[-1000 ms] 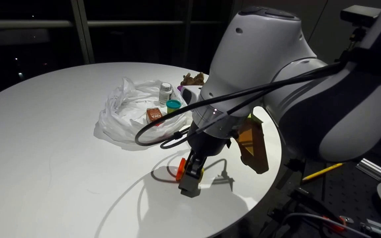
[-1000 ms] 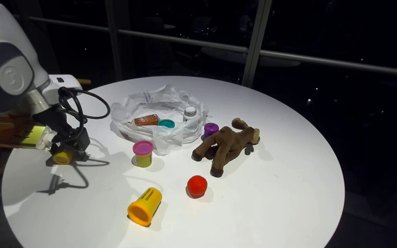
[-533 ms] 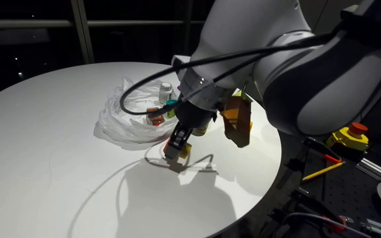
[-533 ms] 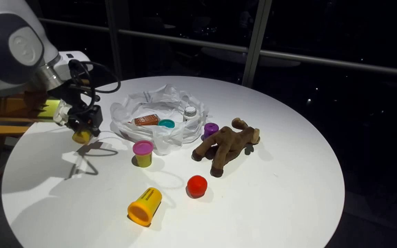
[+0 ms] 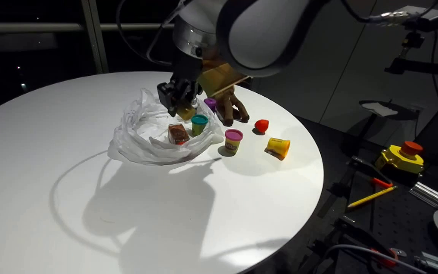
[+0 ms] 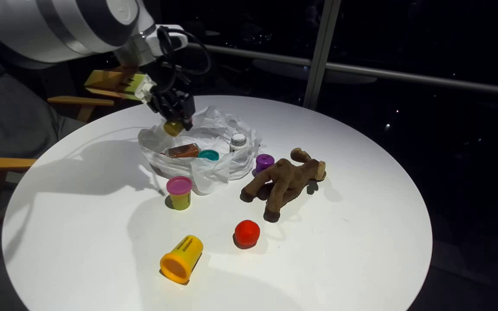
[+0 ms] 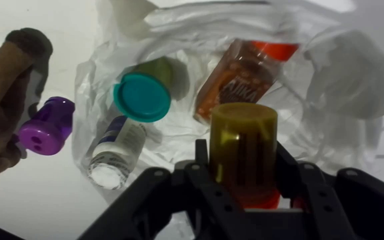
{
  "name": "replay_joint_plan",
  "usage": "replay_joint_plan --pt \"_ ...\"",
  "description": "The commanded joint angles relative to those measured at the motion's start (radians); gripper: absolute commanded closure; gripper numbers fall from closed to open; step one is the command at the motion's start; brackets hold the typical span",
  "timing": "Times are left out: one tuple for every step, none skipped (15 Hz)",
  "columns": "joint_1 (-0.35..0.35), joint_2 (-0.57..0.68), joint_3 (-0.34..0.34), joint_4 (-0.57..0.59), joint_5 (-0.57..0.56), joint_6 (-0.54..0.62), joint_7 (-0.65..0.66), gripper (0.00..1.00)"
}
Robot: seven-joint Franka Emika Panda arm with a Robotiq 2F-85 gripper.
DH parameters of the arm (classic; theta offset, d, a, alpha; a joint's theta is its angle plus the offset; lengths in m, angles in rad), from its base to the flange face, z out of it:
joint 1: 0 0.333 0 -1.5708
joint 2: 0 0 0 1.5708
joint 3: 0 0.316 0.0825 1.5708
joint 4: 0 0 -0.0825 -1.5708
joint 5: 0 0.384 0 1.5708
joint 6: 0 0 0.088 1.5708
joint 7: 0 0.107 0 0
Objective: Pick the bottles and objects on the table and put them in the plastic bag
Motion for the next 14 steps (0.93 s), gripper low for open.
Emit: replay_joint_plan --pt "-0.137 0.126 0.054 0.197 0.038 -0.058 0.076 0.80" --pt "-0.174 0.157 0.068 0.242 0.044 -0.068 0.087 0.80" --pt "-0.202 0.170 0.084 0.278 0.050 -0.090 0.100 0.80" --pt "-0.229 0.193 0.097 0.316 0.052 -0.101 0.110 0.80" --pt "-0.257 0.208 0.116 0.352 0.055 -0.120 0.118 0.80" --pt "-0.283 0.223 0.136 0.386 0.057 -0.143 0.126 0.80" --pt "-0.303 0.234 0.152 0.411 0.057 -0.154 0.135 0.80" --pt "-0.322 0.242 0.171 0.437 0.059 -0.170 0.139 0.80" --pt "-0.335 0.249 0.184 0.459 0.058 -0.180 0.147 0.80" --pt "-0.346 0.254 0.197 0.476 0.056 -0.189 0.153 0.80" --pt "-0.354 0.260 0.207 0.492 0.053 -0.196 0.159 0.79" --pt "-0.361 0.264 0.214 0.503 0.049 -0.201 0.164 0.33" --pt "-0.366 0.268 0.221 0.513 0.047 -0.205 0.169 0.33" --pt "-0.370 0.268 0.227 0.517 0.046 -0.209 0.174 0.27"
